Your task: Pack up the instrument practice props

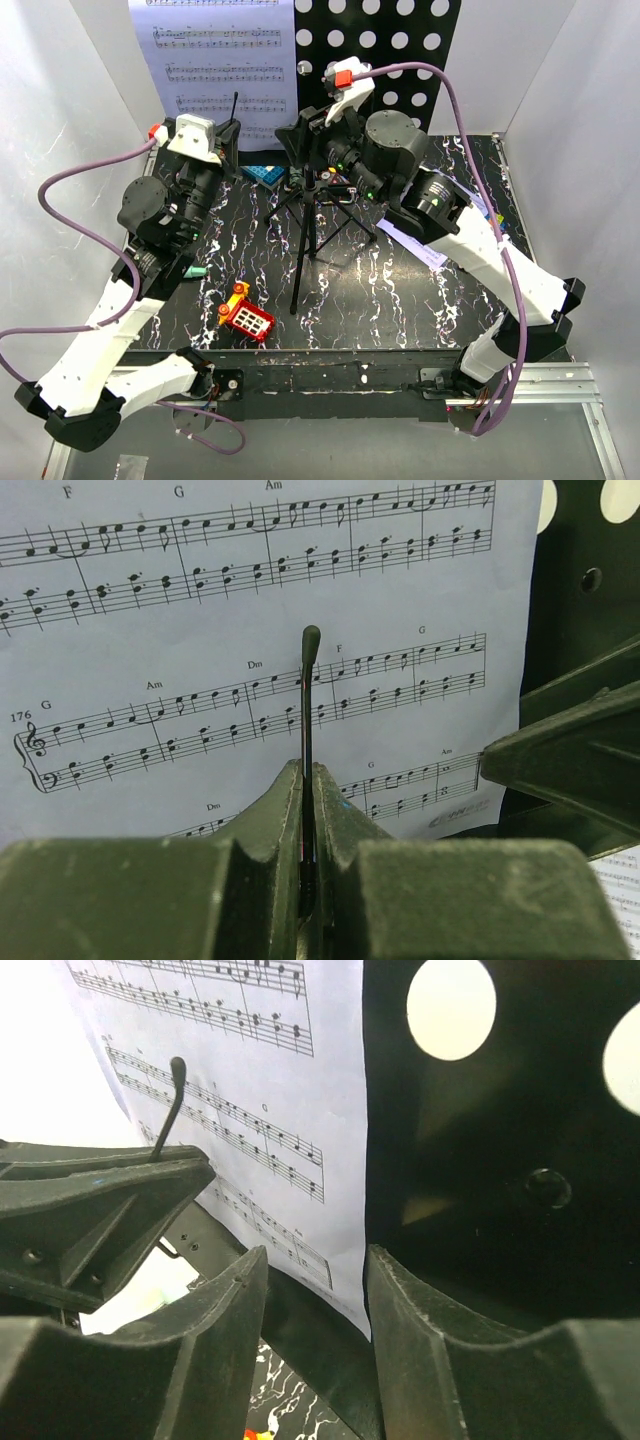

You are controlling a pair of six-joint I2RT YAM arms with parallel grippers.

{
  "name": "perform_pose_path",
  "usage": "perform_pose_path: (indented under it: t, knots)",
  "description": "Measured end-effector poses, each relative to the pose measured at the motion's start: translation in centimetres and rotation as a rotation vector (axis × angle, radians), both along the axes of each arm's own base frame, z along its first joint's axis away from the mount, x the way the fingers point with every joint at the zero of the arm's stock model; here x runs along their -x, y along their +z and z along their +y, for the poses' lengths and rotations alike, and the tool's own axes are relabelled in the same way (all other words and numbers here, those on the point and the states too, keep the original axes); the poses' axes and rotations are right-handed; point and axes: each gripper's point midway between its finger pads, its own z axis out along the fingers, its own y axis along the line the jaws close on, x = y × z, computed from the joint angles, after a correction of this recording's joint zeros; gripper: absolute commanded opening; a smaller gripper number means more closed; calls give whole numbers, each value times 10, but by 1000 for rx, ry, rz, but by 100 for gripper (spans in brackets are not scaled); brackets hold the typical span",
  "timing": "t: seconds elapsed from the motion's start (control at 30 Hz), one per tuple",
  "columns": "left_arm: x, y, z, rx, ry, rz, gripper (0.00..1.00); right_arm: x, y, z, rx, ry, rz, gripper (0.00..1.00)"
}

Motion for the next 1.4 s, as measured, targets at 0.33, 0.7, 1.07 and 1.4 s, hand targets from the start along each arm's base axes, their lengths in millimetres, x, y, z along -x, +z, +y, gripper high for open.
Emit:
perform_pose_path:
  t: [0.33, 0.7, 1.07, 1.4]
  knots:
    - [6, 2, -2, 9, -31, -25, 0, -4, -7, 1, 5, 7, 29, 35]
    - [8, 2, -3, 10, -39, -31, 0, -3, -7, 4, -8, 35, 40, 1]
    - [7, 0, -2, 8, -29, -29, 0, 4, 0, -4, -18, 42, 34, 1]
    - [5, -2, 1, 3, -7, -33, 0, 46, 21, -81, -21, 19, -15, 1]
